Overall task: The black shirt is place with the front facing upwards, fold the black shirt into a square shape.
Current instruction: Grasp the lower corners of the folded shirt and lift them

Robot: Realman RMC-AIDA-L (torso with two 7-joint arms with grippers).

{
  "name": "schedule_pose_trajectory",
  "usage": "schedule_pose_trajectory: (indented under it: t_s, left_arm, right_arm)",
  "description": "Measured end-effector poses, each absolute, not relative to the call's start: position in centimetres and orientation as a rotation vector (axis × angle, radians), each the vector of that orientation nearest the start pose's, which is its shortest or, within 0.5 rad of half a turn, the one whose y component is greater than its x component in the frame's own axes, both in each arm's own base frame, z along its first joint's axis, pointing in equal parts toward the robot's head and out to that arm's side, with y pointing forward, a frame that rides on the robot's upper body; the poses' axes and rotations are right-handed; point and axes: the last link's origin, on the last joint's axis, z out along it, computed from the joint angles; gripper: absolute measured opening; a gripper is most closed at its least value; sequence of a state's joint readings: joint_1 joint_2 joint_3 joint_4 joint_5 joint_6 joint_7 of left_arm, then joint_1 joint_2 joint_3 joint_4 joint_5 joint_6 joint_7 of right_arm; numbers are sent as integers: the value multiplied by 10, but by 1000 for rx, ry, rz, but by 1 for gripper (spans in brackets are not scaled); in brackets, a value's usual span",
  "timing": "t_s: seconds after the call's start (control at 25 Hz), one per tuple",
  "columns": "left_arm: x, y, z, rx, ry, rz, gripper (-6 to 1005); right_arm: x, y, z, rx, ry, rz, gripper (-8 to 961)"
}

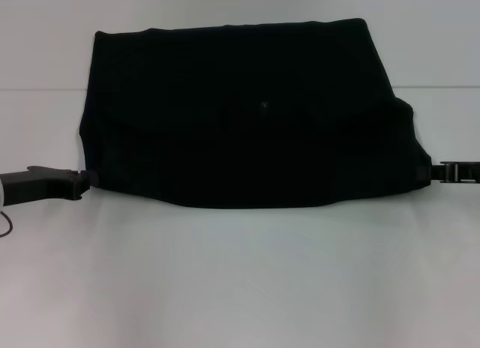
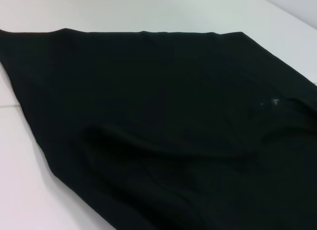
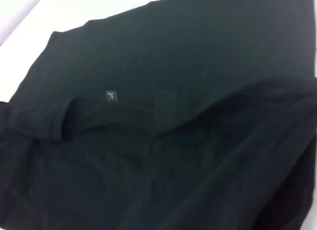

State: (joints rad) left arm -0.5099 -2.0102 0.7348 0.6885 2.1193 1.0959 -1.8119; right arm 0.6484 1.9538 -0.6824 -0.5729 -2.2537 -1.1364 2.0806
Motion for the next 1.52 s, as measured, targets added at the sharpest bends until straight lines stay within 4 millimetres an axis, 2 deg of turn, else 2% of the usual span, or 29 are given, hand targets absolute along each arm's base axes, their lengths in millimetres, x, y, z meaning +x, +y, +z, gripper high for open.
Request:
schedule_pose_trajectory:
  t_s: [0.28,0.64,0.72,0.96,1.24,1.52]
  left_arm:
    - [-335,361,41,-2229,-1180,-387,-1]
    - [-349,321,58,-2200,-1319,-603,-2]
    - [-350,318,58,-2200,-1329,-617,-2]
    - [-356,295,58,-2214,-1381,-665,-1]
    - [-361,282,56,-2228,-1403,-666,-1]
    - [-360,273,55,-2264,-1402,-681,-2]
  right_arm:
    - [330,379,38,-2197,1396,313,43]
    - [349,350,49,-2227,1377,326,43]
    - [351,342,51,-2236,1371,330,43]
    - [359,316,51,-2273,1374,329,45]
    - [367,282,49,-2318,1374,368,55]
    - [376,245,52,-2278,1395,442,64]
